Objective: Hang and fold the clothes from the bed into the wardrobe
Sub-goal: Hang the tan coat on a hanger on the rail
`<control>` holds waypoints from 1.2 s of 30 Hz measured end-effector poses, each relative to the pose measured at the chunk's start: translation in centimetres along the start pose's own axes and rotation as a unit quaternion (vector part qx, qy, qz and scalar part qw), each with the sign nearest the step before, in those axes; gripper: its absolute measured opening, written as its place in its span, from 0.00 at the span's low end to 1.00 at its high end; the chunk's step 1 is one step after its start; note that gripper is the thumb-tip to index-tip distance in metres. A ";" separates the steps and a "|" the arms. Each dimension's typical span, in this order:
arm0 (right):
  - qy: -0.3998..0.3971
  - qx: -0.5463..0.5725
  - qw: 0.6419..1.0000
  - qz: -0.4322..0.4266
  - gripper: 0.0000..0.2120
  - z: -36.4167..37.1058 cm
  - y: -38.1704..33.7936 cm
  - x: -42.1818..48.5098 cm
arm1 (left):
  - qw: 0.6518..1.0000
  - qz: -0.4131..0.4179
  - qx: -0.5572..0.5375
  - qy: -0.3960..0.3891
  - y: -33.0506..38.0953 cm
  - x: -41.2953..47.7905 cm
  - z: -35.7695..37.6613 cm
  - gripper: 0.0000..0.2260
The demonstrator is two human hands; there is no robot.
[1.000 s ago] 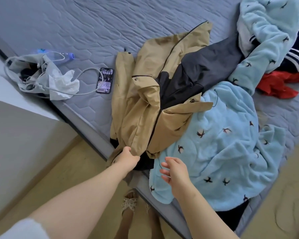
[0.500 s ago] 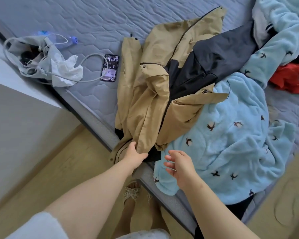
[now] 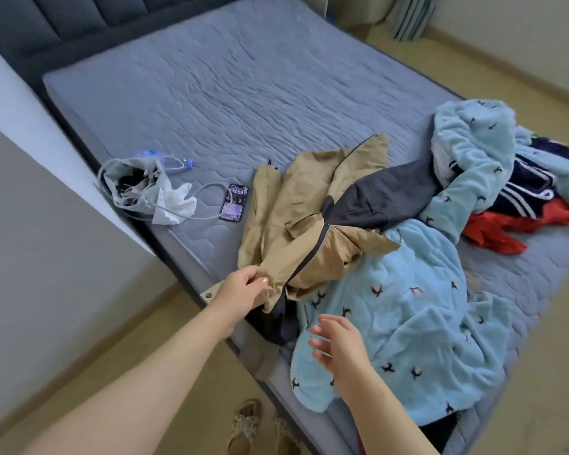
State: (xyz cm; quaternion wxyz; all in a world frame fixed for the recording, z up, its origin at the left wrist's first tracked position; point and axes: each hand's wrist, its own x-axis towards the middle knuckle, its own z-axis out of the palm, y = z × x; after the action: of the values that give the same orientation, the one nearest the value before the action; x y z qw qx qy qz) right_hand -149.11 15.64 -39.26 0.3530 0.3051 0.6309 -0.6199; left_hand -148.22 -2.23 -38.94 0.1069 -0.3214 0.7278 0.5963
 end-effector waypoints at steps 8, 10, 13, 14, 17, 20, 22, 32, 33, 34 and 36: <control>-0.017 -0.005 0.987 -0.162 0.13 -0.4 -6.1 -7.3 | 0.986 0.108 -0.108 -0.064 10.6 -7.7 -2.8 0.11; -0.016 0.001 0.979 -0.205 0.13 -0.8 -7.8 -8.9 | 0.967 0.127 -0.206 -0.085 13.3 -9.5 -3.5 0.12; -0.055 0.032 0.962 -0.264 0.13 -0.9 -9.5 -11.1 | 0.931 0.160 -0.316 -0.095 17.7 -11.5 -3.4 0.13; -0.071 0.042 0.955 -0.284 0.13 -0.8 -9.9 -11.8 | 0.920 0.173 -0.339 -0.094 19.1 -12.1 -3.3 0.12; -0.135 0.060 0.932 -0.332 0.20 -0.5 -10.9 -13.3 | 0.892 0.197 -0.395 -0.102 22.8 -13.6 -3.4 0.11; -0.203 0.025 0.898 -0.389 0.24 0.1 -11.3 -14.5 | 0.883 0.221 -0.401 -0.107 25.1 -14.7 -3.7 0.07; -0.173 -0.060 0.888 -0.423 0.15 0.4 -11.5 -14.7 | 0.888 0.226 -0.387 -0.104 26.0 -15.3 -3.5 0.06; 0.049 -0.038 0.840 -0.539 0.10 0.4 -21.5 -18.9 | 0.865 0.461 -0.099 0.173 32.8 -18.3 -6.2 0.07; 0.045 -0.030 0.832 -0.552 0.10 0.7 -22.8 -20.1 | 0.854 0.483 -0.107 0.158 33.9 -19.1 -6.4 0.08; 0.030 -0.016 0.824 -0.566 0.10 0.8 -24.1 -21.3 | 0.842 0.505 -0.128 0.138 34.8 -20.0 -6.5 0.09; 0.008 0.010 0.794 -0.608 0.09 0.7 -26.6 -24.1 | 0.799 0.562 -0.166 0.135 36.3 -22.0 -7.1 0.10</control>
State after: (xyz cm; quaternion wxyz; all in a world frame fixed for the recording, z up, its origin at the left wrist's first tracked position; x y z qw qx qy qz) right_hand -157.33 14.99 -4.36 -0.1044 -0.1327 0.6826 -0.7110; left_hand -151.24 1.62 3.79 -0.4012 0.0546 0.6775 0.6141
